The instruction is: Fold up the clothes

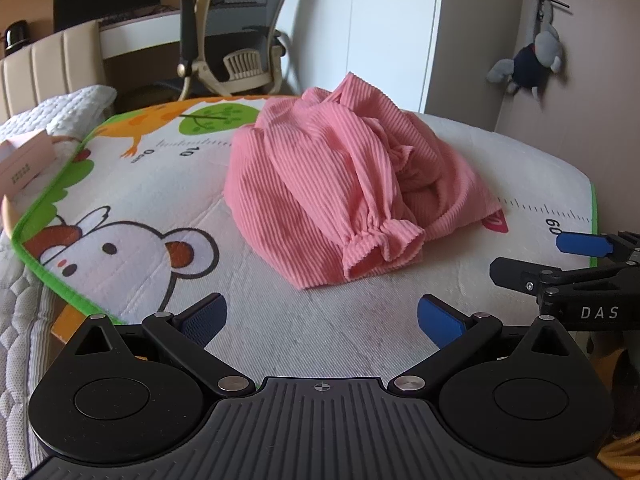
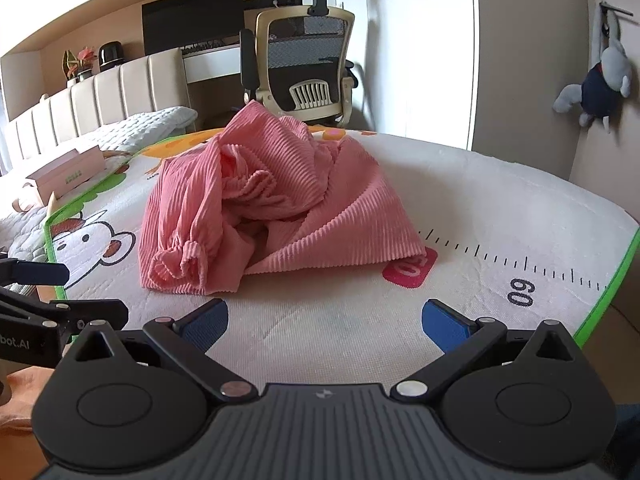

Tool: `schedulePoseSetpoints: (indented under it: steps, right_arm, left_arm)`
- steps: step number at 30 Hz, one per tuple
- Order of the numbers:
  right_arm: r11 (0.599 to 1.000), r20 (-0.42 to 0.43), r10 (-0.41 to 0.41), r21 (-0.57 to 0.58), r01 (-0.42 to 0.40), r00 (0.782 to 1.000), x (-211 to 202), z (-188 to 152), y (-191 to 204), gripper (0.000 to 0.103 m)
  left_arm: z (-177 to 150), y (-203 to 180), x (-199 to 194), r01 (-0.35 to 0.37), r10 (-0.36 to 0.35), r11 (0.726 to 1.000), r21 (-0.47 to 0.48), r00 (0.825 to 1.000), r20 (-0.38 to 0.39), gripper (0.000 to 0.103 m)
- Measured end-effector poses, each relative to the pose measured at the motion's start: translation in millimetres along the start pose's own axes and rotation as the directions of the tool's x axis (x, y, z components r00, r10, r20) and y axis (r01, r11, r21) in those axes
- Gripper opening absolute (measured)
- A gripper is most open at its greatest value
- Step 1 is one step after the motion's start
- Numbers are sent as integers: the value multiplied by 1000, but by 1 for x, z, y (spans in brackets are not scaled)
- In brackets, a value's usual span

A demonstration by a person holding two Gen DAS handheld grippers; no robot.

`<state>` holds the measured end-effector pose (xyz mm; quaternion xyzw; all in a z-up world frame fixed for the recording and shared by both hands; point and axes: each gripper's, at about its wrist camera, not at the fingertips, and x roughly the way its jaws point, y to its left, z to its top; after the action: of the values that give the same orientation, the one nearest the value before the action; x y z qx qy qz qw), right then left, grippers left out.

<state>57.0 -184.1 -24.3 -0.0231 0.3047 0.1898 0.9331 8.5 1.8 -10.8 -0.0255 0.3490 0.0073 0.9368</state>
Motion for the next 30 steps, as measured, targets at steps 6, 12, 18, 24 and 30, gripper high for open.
schedulePoseSetpoints:
  steps: [6,12,18,24,30]
  right_arm:
    - [1000,-2,3,-5,-3,1000,0,-1,1,103]
    - [1000,-6,3,-4,-3,1000,1,-1,1,103]
    - [1000,-8,4,-3,-4,1000,2,-2,1,103]
    - [1000,-12,5,-2,-5,1000,3,-2,1,103]
    - [1000,-10,4,-4,-4,1000,2,-2,0,103]
  left_arm:
    - [-1,0,1,1,-1,1000,-3,1000,-4,103]
    - [-2,1,2,3,-3,1000,-8,1000,-12,103]
    - [-2,0,3,3,-3,1000,-10,1000,-14,103]
    - [-2,1,3,3,-3,1000,-9,1000,-14,103]
    - [-2,1,4,5,-5,1000,-9,1000,-16,103]
